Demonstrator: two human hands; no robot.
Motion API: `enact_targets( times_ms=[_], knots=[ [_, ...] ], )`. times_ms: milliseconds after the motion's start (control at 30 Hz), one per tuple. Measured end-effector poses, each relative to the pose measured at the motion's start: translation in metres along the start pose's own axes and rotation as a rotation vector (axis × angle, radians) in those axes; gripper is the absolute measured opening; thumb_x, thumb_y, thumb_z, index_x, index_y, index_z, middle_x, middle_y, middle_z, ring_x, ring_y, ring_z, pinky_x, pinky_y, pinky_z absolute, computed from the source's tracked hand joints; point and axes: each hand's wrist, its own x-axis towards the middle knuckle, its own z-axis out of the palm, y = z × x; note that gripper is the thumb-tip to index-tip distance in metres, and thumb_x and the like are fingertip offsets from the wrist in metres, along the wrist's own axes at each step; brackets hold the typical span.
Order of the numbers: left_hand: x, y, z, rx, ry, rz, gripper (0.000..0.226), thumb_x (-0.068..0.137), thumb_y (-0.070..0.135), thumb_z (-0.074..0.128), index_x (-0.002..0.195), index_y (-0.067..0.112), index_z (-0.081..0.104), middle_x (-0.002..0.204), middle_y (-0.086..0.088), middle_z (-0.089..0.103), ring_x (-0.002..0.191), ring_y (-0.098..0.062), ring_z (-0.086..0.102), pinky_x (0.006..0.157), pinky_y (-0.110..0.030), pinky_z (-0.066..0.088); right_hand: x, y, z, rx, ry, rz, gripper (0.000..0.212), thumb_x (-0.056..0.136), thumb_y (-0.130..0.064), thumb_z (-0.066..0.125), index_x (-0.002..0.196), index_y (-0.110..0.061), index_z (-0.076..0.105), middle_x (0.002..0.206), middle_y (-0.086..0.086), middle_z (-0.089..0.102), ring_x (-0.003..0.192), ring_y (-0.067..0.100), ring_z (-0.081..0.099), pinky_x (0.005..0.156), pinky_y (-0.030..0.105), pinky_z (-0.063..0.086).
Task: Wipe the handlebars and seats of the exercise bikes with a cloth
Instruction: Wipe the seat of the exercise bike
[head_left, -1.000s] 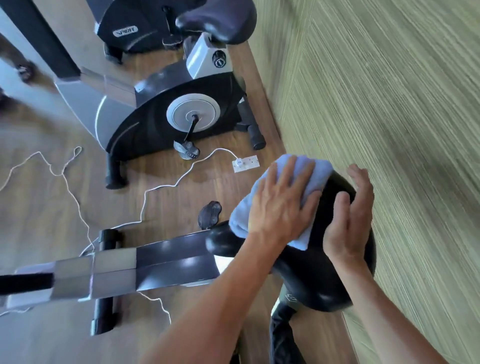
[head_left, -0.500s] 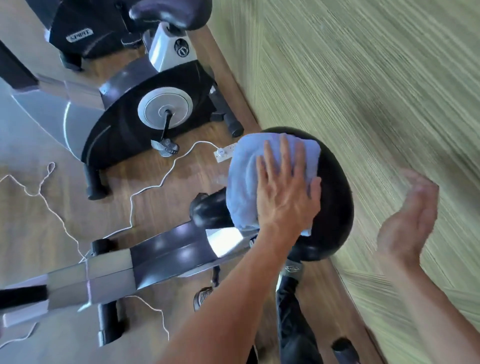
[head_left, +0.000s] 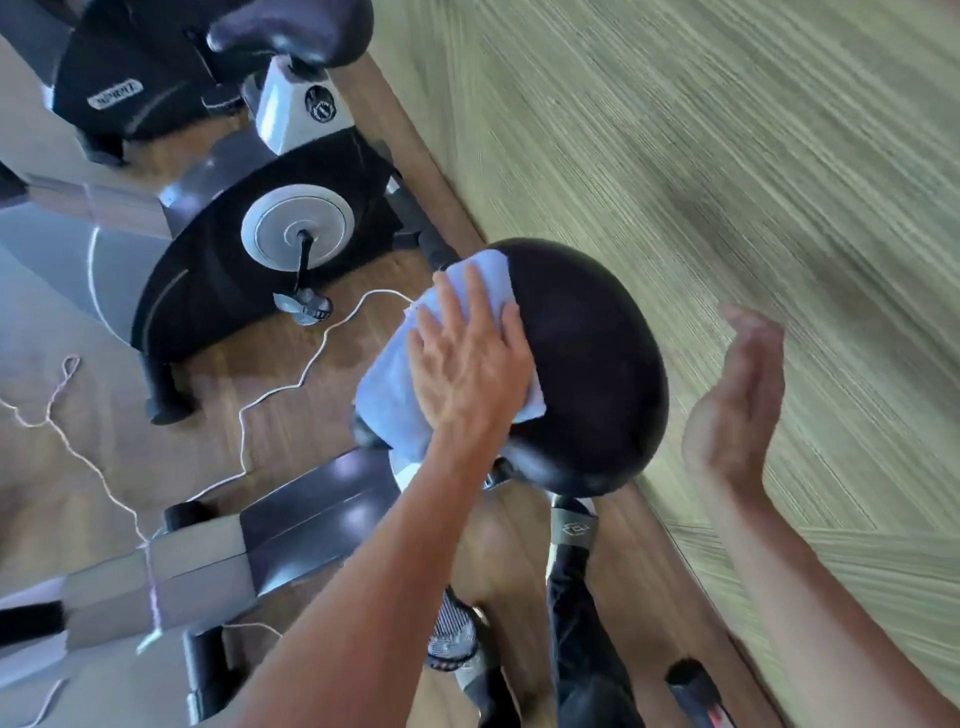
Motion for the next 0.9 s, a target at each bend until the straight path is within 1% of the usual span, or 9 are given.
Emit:
enact_targets(
  times_ms=[133,267,367,433,533,600,667,800,900],
  knots=[
    [0.002,0.059,0.014,0.037,-0.078,0.374,0.064,0.104,0.046,0.021,0.162,0.021,0.026,0.170,-0.007,0.021,0.155,-0.042,0.013,0.125,-0.052,0.015,0.007,-0.009,-0.005,0.022,-0.013,0.060,0.041,0.112,-0.028,0.027,0.130,-0.008,0.058,0.120,-0.024,0.057,0.114,-0.023,0.047,0.096,0.002,0.032],
    [-0.039,0.050,0.008,0.037,-0.183,0.855,0.058,0.103,0.048,0.026,0.157,0.032,0.038,0.168,0.003,0.027,0.156,-0.036,0.016,0.126,-0.050,0.012,0.014,-0.013,-0.006,-0.002,-0.057,0.079,0.045,0.108,-0.038,0.029,0.128,-0.012,0.061,0.121,-0.018,0.062,0.118,-0.007,0.055,0.097,0.009,0.037],
    [-0.042,-0.010,-0.001,0.025,-0.205,1.056,0.054,0.106,0.051,0.034,0.159,0.038,0.032,0.169,0.003,0.024,0.156,-0.035,0.017,0.126,-0.049,0.014,0.011,-0.013,0.000,-0.025,-0.090,0.066,0.054,0.103,-0.046,0.028,0.128,-0.010,0.060,0.123,-0.012,0.062,0.123,0.006,0.057,0.107,0.025,0.042],
    [-0.025,-0.038,-0.003,0.074,-0.160,0.982,0.054,0.106,0.051,0.038,0.159,0.037,0.033,0.169,0.001,0.026,0.155,-0.036,0.021,0.124,-0.049,0.021,0.008,-0.012,0.001,-0.022,-0.117,0.103,0.059,0.100,-0.050,0.027,0.132,-0.012,0.059,0.130,-0.008,0.062,0.127,0.008,0.056,0.111,0.028,0.041],
    [0.012,-0.017,-0.003,0.027,-0.089,0.511,0.054,0.104,0.049,0.034,0.155,0.032,0.041,0.167,-0.004,0.031,0.151,-0.041,0.027,0.122,-0.050,0.026,0.007,-0.011,-0.002,-0.030,-0.122,0.135,0.056,0.100,-0.050,0.027,0.132,-0.017,0.059,0.133,-0.013,0.061,0.128,0.005,0.055,0.112,0.028,0.040],
    [0.025,0.026,0.001,0.022,-0.082,0.347,0.055,0.103,0.049,0.028,0.156,0.035,0.037,0.168,-0.003,0.027,0.152,-0.042,0.022,0.124,-0.049,0.020,0.012,-0.011,-0.007,-0.006,-0.092,0.144,0.053,0.099,-0.050,0.028,0.127,-0.019,0.061,0.126,-0.017,0.062,0.124,0.003,0.057,0.105,0.021,0.041],
    [0.021,0.066,0.010,0.062,-0.126,0.486,0.050,0.101,0.046,0.030,0.148,0.039,0.045,0.166,0.001,0.030,0.151,-0.040,0.024,0.120,-0.050,0.021,0.022,-0.011,-0.012,0.013,-0.059,0.159,0.052,0.100,-0.048,0.028,0.125,-0.017,0.062,0.120,-0.018,0.063,0.121,0.005,0.058,0.096,0.012,0.039],
    [-0.043,0.082,0.021,0.036,-0.244,1.134,0.032,0.089,0.039,0.048,0.110,0.036,0.072,0.140,0.004,0.057,0.141,-0.038,0.034,0.113,-0.053,0.028,0.036,-0.019,-0.023,0.015,0.004,0.143,0.042,0.104,-0.038,0.029,0.120,-0.017,0.062,0.116,-0.011,0.062,0.117,0.014,0.059,0.092,0.009,0.039],
    [-0.065,0.026,0.017,0.015,-0.205,1.205,0.044,0.097,0.045,0.053,0.140,0.041,0.059,0.158,0.006,0.044,0.154,-0.037,0.022,0.123,-0.052,0.015,0.034,-0.027,-0.025,0.022,0.023,0.125,0.040,0.105,-0.037,0.030,0.121,-0.019,0.061,0.120,-0.011,0.064,0.120,0.012,0.059,0.099,0.015,0.041]
  ],
)
